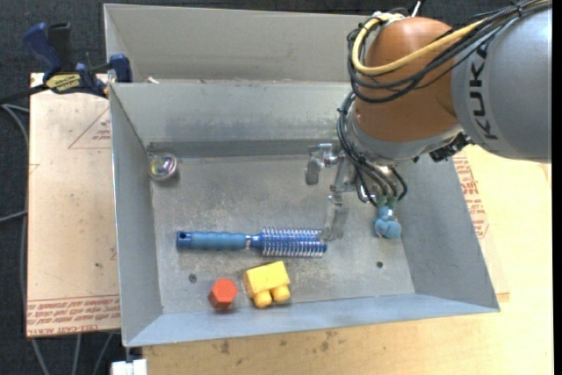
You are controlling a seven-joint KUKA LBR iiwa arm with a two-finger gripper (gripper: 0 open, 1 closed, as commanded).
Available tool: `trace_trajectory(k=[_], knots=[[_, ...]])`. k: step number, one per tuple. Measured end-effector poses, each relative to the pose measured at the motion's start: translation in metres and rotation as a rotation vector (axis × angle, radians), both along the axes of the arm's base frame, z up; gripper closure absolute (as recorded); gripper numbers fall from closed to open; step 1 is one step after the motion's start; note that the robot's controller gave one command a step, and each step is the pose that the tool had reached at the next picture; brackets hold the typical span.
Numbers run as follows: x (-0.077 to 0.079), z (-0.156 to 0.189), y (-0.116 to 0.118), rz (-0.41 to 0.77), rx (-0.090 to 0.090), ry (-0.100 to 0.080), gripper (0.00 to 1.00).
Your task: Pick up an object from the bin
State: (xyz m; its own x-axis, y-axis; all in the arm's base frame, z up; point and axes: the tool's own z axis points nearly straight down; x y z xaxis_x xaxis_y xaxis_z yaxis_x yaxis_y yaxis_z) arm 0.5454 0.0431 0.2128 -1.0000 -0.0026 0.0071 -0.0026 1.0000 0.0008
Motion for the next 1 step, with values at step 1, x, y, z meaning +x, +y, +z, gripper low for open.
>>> trace_trajectory(k=[1], knots=[[-0.039,-0.1467,-0.0084,0.162,0.001,0.0,0.0]])
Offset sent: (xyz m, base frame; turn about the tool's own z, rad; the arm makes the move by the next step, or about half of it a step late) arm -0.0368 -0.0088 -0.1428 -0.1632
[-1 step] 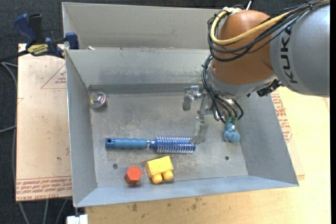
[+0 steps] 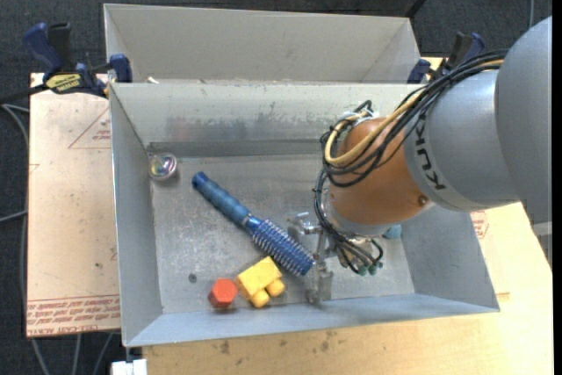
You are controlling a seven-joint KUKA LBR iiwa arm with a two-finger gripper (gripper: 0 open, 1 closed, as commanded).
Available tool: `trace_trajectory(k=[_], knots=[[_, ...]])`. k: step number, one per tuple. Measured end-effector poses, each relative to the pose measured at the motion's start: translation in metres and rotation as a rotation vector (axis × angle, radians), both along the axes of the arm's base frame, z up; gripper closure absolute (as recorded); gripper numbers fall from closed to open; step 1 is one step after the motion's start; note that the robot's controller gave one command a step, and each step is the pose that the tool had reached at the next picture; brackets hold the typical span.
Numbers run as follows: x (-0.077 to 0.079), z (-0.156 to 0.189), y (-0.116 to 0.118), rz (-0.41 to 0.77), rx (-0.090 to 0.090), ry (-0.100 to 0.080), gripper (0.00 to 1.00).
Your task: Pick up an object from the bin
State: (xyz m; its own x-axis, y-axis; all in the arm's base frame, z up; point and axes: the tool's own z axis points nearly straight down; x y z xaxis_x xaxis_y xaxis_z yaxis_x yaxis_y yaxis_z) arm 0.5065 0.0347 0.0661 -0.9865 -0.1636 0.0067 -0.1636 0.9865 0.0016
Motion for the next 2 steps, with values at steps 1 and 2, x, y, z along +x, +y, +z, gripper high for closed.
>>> trace_trajectory(k=[1,2], knots=[[0.002,0.004,0.0,-0.001,0.001,-0.007,1.0],[0.005,0.004,0.01,0.672,0.003,-0.012,1.0]])
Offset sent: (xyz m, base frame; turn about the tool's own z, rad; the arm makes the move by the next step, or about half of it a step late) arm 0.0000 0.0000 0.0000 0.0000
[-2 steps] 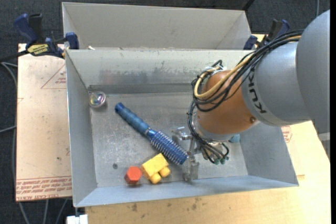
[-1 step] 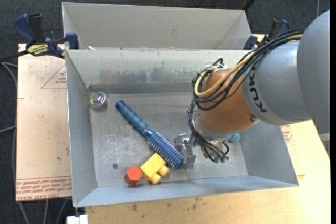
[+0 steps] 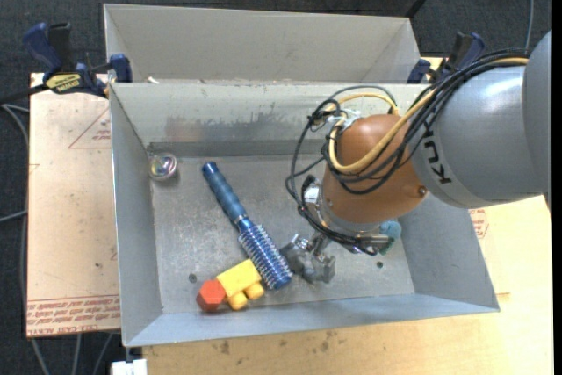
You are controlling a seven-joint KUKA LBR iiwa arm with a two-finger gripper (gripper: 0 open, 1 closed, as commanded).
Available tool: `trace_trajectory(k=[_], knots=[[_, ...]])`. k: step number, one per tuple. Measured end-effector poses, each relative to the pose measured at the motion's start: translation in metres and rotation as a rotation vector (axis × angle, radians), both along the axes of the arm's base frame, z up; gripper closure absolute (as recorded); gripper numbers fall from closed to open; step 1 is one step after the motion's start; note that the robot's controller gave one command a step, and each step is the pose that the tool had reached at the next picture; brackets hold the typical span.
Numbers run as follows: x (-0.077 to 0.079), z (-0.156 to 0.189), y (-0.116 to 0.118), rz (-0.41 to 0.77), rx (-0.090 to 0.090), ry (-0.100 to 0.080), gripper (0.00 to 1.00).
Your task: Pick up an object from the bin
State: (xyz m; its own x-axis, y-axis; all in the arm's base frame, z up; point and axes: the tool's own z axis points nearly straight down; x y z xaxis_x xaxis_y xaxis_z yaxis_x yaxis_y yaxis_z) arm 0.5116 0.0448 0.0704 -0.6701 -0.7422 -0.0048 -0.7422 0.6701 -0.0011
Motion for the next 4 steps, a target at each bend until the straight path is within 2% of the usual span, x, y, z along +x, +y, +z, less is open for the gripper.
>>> trace_trajectory(k=[1,2,3,4], knots=[[0.024,0.095,-0.016,0.168,-0.002,-0.006,1.0],[0.08,0.092,-0.027,0.385,-0.002,-0.002,1.0],[0.05,0.096,-0.059,0.631,-0.003,0.004,1.0],[0.085,0.111,-0.113,0.743,-0.005,-0.002,1.0]])
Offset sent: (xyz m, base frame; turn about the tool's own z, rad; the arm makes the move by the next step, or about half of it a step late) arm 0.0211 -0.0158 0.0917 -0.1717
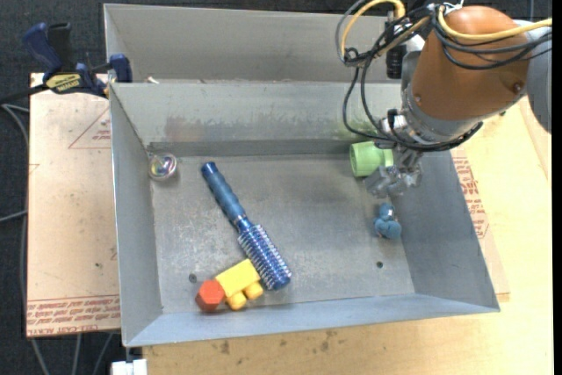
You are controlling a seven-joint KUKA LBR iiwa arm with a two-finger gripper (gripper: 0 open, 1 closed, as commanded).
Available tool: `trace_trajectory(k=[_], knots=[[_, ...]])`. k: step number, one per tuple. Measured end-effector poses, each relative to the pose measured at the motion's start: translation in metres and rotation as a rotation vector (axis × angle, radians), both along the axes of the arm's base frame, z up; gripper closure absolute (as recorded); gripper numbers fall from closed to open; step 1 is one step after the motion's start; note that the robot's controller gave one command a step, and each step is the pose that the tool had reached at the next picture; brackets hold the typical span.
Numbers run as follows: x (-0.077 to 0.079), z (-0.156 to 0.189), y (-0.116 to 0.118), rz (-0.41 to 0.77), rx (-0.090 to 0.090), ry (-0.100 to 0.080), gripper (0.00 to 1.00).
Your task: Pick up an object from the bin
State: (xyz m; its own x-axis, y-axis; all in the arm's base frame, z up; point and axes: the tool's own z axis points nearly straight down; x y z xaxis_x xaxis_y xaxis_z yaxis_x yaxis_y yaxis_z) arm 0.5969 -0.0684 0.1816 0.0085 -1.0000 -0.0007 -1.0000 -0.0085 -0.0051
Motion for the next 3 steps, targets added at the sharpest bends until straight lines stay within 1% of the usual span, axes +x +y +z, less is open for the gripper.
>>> trace_trajectory(k=[1,2,3], knots=[[-0.028,0.055,0.014,-0.069,0.002,-0.001,1.0],[-0.066,-0.026,-0.024,0.147,0.001,0.011,1.0],[0.004,-0.001,-0.085,0.236,-0.002,-0.003,1.0]])
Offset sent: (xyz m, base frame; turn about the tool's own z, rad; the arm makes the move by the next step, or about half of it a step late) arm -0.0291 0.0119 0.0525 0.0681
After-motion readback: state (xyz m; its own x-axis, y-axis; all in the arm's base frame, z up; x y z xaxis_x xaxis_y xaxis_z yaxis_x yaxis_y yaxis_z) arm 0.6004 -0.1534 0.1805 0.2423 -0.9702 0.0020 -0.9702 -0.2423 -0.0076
